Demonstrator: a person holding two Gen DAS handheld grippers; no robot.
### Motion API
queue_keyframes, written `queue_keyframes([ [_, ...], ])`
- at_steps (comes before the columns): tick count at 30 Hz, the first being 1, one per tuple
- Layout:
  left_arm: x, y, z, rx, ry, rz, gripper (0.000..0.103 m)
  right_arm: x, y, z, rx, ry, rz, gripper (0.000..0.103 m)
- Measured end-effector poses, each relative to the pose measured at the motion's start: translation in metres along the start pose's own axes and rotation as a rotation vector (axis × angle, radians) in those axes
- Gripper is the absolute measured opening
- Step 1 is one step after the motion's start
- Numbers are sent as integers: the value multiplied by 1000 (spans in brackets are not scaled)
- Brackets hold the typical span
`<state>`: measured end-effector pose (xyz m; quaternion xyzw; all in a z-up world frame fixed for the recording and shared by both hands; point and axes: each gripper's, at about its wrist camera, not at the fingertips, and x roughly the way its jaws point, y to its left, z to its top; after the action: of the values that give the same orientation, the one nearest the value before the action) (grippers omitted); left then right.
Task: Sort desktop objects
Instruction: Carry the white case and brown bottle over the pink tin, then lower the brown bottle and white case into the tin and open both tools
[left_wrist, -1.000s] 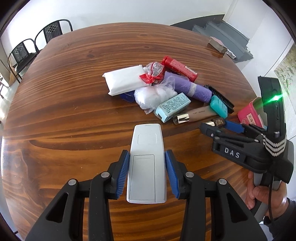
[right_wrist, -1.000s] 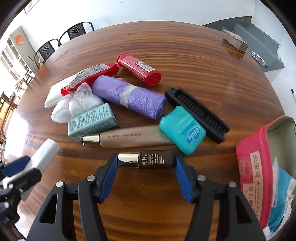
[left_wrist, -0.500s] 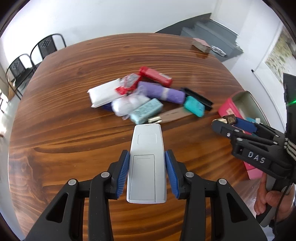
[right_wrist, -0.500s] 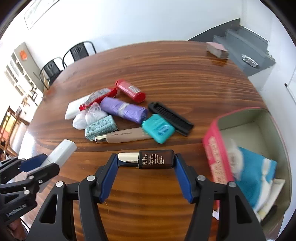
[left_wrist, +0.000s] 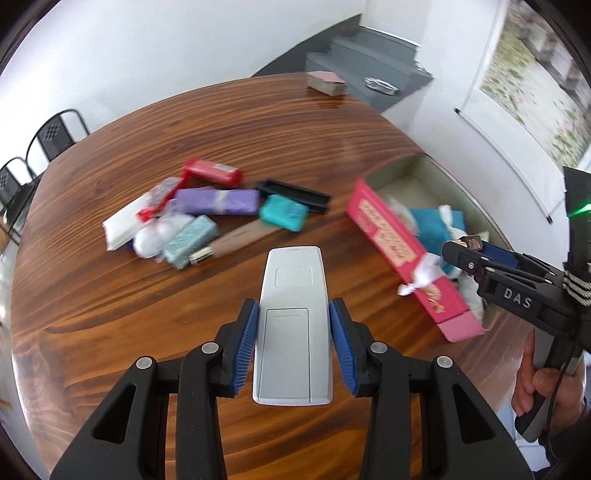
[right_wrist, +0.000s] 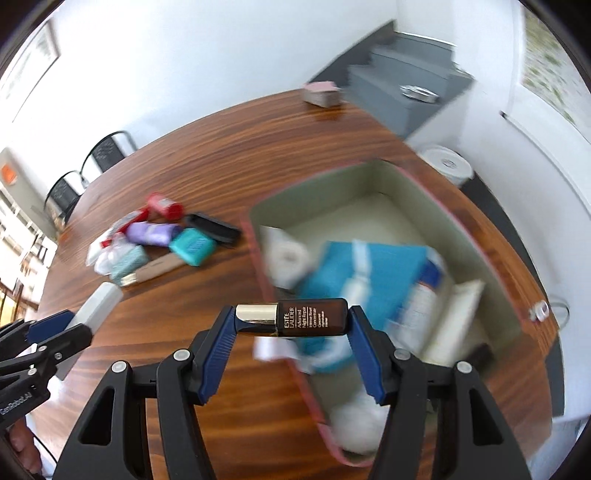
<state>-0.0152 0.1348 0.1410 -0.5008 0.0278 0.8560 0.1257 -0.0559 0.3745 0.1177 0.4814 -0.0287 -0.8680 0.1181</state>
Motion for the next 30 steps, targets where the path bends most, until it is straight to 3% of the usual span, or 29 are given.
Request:
queue_keyframes([
  [9, -5, -40, -1, 38, -11, -31, 43, 25, -30, -1, 45, 91, 70, 65],
  [15, -8, -41, -5, 9, -17, -24, 43, 48, -29, 1, 33, 159, 46, 64],
  [30, -17, -33, -14, -37, -17, -5, 43, 85, -33, 38, -2, 207, -5, 64],
])
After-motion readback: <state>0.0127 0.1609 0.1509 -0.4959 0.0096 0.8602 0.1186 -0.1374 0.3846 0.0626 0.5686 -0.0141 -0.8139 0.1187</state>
